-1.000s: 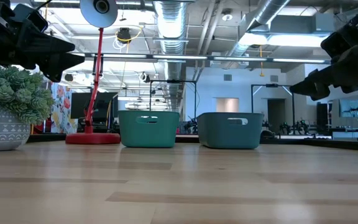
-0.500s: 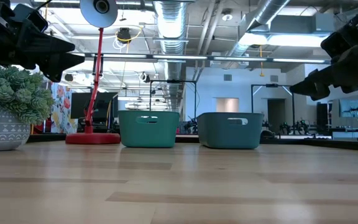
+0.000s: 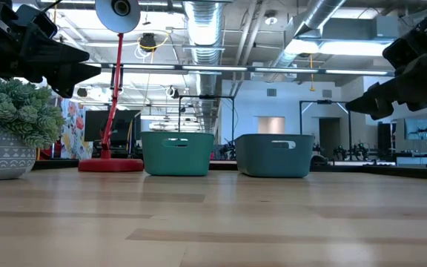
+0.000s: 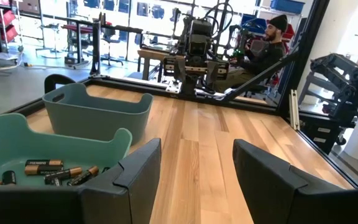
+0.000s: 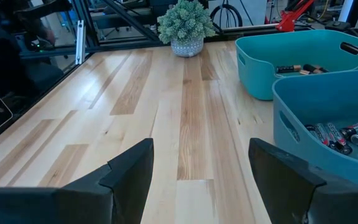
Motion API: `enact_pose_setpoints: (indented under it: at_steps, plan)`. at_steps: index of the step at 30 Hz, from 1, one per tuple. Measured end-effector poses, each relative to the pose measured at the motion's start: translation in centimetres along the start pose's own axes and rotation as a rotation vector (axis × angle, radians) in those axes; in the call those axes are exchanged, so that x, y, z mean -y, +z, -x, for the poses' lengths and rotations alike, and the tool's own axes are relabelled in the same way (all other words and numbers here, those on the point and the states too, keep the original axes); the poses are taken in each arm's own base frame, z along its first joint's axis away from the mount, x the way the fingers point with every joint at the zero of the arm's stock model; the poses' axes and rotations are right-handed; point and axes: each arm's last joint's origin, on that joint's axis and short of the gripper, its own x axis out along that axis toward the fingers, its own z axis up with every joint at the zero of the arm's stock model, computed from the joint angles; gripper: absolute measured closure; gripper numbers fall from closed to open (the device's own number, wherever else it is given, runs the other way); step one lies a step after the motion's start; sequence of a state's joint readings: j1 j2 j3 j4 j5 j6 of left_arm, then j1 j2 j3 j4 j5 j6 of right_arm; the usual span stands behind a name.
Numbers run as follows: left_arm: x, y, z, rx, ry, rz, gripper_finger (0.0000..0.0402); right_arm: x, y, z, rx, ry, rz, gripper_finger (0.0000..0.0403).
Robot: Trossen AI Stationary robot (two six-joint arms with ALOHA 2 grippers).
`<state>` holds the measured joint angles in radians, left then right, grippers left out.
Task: Sort batteries
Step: Return to Home Position
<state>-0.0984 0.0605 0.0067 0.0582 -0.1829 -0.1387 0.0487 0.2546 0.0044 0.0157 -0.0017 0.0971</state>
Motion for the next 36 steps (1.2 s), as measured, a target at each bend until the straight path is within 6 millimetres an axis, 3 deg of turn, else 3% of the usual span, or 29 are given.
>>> enact_pose_setpoints:
  at_steps: [36]
  plan:
    - [0.56,-0.08,0.09,-0.008,-0.056,0.0,0.0207,0.0,0.0,0.0,0.0,0.0,0.0,0.0124]
